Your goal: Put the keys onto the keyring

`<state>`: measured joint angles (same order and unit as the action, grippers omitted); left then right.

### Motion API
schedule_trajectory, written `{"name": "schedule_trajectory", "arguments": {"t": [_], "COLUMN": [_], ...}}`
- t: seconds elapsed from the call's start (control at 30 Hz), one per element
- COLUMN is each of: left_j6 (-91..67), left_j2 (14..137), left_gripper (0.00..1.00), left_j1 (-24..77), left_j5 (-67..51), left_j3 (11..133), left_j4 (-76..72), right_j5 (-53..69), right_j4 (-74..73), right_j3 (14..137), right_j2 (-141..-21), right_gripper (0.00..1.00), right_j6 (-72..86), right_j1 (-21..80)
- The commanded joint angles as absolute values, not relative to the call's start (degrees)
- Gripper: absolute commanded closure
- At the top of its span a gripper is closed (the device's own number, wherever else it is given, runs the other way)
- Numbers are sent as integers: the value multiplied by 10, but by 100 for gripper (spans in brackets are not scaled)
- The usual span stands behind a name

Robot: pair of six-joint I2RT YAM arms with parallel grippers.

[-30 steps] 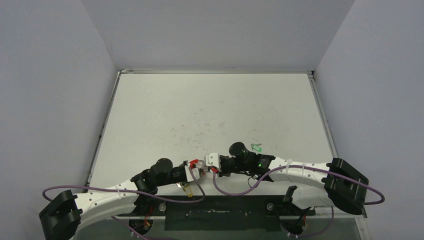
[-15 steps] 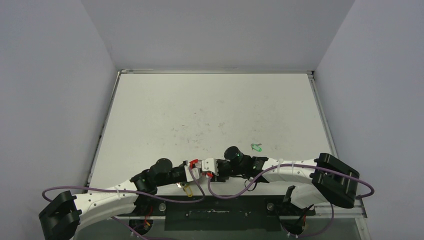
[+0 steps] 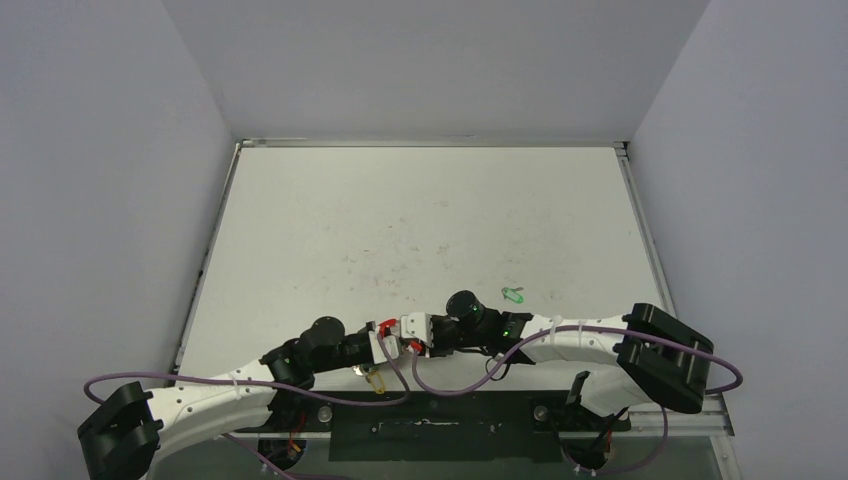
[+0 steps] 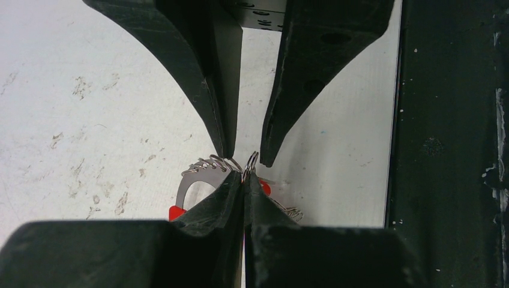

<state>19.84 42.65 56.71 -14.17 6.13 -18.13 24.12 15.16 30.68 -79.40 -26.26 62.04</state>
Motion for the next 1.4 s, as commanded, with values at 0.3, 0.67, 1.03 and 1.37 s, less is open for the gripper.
{"name": "schedule_trajectory", "arguments": {"t": [0.3,0.67,1.03,1.37], "left_j6": [191,196,197,200], "left_j2": [419,402,439,415], "left_gripper": [100,100,100,100], "left_j1": [571,572,573,577], "left_j5": [-151,-135,-134,-133], "left_j3": [64,65,77,72], "left_j4": [-195,-167,-172,-156], "right_j5": [271,294,355,373], "right_j4": [190,172,194,243], "right_j3": [334,320,310,291], "right_j2": [-810,-759,-730,-710], "right_gripper": [98,100,100,100], "right_j6": [-259,-254,-223,-164], "right_j1": [623,610,592,571]}}
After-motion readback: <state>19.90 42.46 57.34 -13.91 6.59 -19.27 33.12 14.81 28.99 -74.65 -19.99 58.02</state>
